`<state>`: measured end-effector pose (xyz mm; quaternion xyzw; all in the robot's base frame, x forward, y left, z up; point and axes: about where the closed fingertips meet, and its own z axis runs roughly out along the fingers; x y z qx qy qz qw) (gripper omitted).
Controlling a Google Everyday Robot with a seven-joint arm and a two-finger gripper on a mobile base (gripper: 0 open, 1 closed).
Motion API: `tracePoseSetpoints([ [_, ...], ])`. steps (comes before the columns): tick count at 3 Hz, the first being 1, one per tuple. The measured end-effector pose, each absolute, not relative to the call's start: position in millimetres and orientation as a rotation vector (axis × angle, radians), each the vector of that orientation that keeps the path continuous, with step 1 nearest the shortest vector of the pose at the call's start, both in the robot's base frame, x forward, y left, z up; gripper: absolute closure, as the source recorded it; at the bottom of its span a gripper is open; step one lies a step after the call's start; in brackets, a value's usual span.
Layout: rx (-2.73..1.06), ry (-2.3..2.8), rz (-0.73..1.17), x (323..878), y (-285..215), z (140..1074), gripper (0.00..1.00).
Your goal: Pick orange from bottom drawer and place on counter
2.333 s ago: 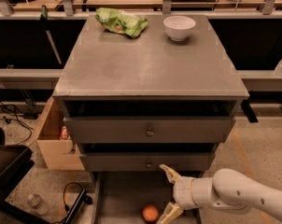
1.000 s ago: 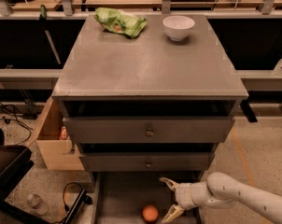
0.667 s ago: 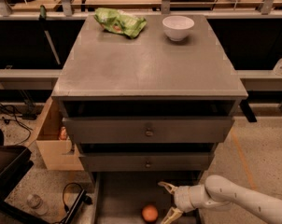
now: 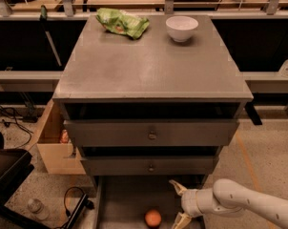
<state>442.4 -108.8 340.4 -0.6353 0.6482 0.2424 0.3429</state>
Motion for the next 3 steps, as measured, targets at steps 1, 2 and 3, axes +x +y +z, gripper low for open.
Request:
tracePoseSetpoints([
  [1,-1.651,1.77,0.578,428.9,-111.5,400.0,0.0],
  [2,-1.68,1.756,0.484,445.3,-122.7,439.6,0.0],
  [3,-1.68,1.756,0.484,445.3,-122.7,439.6,0.0],
])
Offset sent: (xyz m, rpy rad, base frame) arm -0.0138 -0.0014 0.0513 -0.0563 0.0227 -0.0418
